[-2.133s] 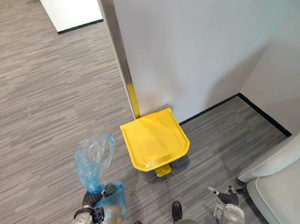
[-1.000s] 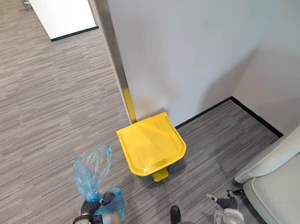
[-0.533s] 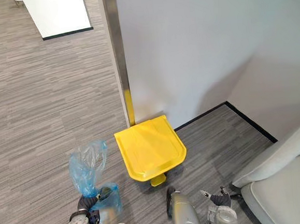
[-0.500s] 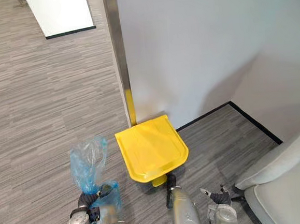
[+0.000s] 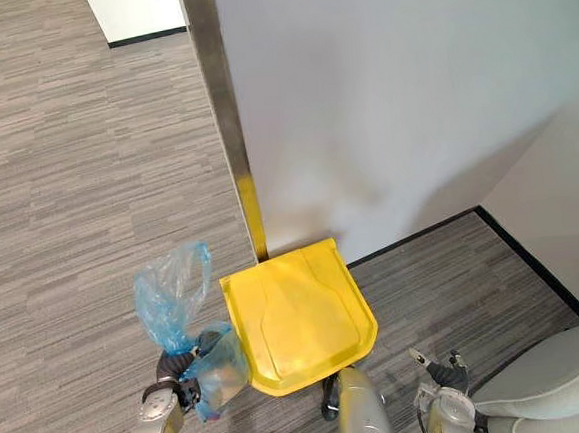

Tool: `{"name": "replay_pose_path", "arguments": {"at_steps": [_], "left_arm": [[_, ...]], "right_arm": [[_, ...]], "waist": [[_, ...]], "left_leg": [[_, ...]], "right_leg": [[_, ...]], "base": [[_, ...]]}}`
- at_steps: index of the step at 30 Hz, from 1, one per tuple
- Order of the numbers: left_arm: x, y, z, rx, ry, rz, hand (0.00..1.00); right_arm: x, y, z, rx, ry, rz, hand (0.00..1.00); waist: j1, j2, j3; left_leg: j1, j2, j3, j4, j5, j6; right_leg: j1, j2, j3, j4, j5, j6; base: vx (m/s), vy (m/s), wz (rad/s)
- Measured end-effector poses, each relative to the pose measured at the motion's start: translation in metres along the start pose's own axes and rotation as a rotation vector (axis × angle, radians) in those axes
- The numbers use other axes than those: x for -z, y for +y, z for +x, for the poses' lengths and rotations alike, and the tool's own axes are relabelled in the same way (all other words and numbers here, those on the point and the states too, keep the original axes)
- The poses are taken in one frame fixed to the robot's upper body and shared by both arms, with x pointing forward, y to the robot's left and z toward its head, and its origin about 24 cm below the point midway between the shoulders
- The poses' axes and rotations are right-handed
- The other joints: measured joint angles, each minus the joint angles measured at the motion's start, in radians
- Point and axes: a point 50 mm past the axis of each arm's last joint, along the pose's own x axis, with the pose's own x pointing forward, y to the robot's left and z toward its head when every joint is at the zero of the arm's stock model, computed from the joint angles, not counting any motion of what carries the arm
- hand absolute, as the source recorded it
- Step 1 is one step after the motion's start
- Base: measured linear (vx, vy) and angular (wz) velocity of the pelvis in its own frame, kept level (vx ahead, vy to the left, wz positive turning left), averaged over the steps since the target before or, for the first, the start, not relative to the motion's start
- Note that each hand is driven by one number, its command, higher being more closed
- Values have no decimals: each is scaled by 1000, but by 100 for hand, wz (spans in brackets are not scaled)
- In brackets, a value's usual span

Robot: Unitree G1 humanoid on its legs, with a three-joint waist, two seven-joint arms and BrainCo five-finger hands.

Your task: Gather rubbish on tea table into small bin, then transfer packed bag to large trash can.

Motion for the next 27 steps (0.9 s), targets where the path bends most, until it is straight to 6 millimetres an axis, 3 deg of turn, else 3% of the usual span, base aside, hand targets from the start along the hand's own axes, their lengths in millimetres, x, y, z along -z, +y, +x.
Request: {"name": "replay_pose_path", "arguments": {"at_steps": [5,20,22,23,24,25,27], "left_arm": [[-4,-7,0,26,-20,10,100],[17,-2,-10,15,42,25,100],[17,-4,-10,30,43,38,100],[18,-6,-11,34,46,39,100],[17,-9,-10,40,41,26,100],[16,-10,-10,41,39,26,100],[20,-9,-12,37,53,23,100]], "right_arm": [[15,4,-7,-8,45,18,0],[27,7,-13,-17,80,26,0],[34,4,-16,-15,101,11,0],[35,5,-16,-21,102,7,0],[33,7,-16,-24,96,7,0],[35,6,-16,-23,101,4,0],[46,0,-21,-9,139,-5,0]], "waist": [[1,-9,-26],[1,-20,-82],[0,-38,-84],[9,-50,-82],[1,-22,-82],[-7,-38,-83],[-6,-90,-92]], "left_leg": [[-18,-7,-66,-5,29,-13],[-22,40,-47,-46,32,-19],[-23,35,-37,-41,31,-19],[-37,42,-16,-31,39,-5],[-63,69,-16,-34,57,-6],[-68,63,-24,-43,55,-9],[-99,36,-53,-23,63,-24]], "right_leg": [[32,-37,-28,-39,7,13],[66,21,-48,-132,60,15],[69,18,-38,-141,68,34],[87,21,-45,-202,77,86],[42,21,-20,-44,25,68],[16,12,23,98,-19,47],[48,-9,122,345,-174,76]], "base": [[126,22,33],[-40,-47,5],[-212,-35,2],[-196,-29,3],[-194,-38,16],[-123,-61,45],[-130,-144,61]]}}
